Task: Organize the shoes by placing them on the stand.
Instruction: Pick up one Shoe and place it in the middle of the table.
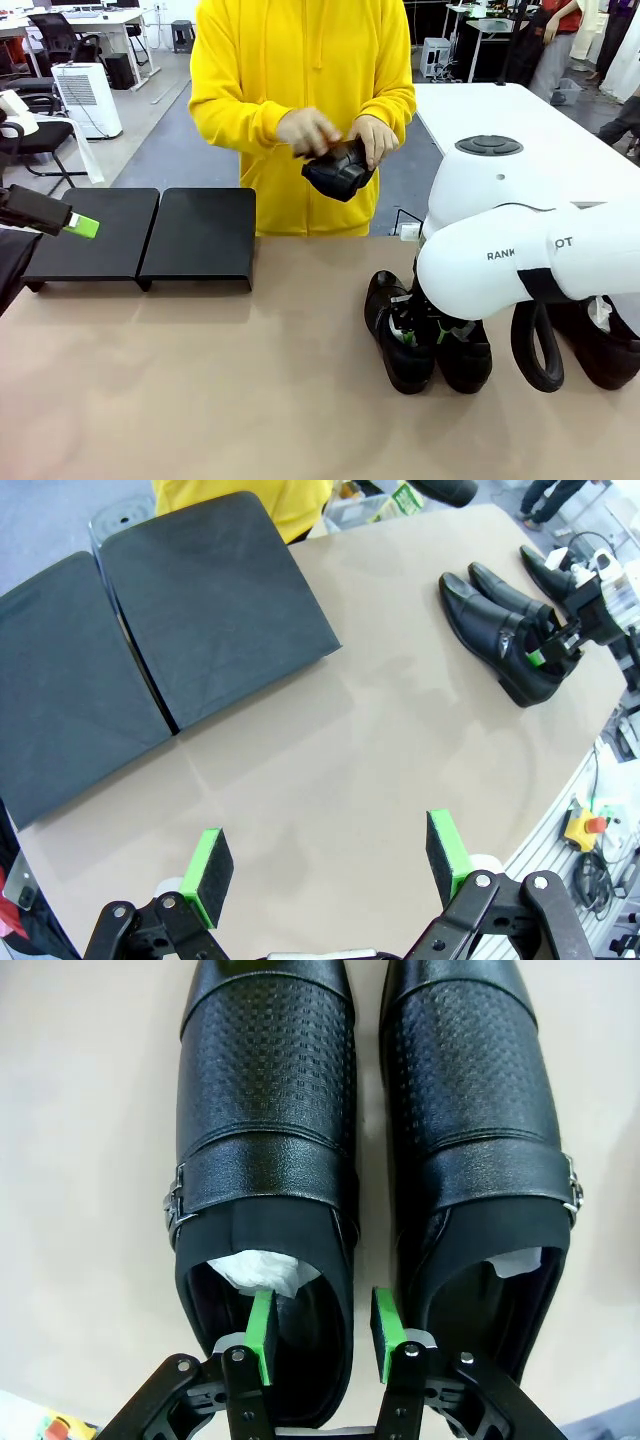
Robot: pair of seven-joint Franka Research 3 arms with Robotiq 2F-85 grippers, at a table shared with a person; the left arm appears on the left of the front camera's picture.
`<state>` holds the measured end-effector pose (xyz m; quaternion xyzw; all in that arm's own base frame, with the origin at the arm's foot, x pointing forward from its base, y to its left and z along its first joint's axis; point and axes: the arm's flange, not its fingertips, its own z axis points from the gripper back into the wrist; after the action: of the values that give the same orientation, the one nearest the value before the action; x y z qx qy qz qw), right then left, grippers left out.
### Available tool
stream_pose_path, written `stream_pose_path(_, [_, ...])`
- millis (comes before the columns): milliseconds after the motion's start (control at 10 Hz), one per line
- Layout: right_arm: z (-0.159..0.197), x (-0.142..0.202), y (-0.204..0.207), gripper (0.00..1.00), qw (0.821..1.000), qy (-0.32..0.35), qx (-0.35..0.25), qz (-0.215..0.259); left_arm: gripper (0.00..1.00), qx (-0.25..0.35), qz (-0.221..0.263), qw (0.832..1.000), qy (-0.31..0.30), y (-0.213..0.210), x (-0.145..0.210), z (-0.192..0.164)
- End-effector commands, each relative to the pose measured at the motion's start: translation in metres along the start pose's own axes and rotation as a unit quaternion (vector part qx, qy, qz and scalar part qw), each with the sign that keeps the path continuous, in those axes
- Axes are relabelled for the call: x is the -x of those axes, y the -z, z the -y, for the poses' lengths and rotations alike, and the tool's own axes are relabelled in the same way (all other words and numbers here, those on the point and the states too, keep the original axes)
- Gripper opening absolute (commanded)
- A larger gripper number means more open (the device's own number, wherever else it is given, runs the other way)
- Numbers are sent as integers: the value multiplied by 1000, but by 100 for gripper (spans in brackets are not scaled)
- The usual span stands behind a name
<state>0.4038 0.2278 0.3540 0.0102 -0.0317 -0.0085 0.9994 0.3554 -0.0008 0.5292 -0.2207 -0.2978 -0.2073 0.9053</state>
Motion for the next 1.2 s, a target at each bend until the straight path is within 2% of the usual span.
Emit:
stream_pose_path(0, [-10,-7,3,51,1000,6,12,4,100,9,5,1000,5,0,0,-2])
stream_pose_path(100, [-11,-7,4,44,1000,-1,10,2,100,9,5,1000,5,0,0,-2])
stream_pose_path(300, [-9,-8,4,7,1000,-6,5,-2,100,9,5,1000,5,0,0,-2])
stream_pose_path(400, [-9,-9,4,0,1000,-6,5,-4,100,9,5,1000,5,0,0,-2])
stream_pose_path(800, [-9,-9,6,0,1000,-15,2,-16,100,9,5,1000,5,0,0,-2])
stream_pose_path(1000, [-9,-3,-13,0,1000,-2,-12,-10,100,9,5,1000,5,0,0,-2])
stream_pose_path(1100, [-10,5,-32,0,1000,-2,-22,9,100,9,5,1000,5,0,0,-2])
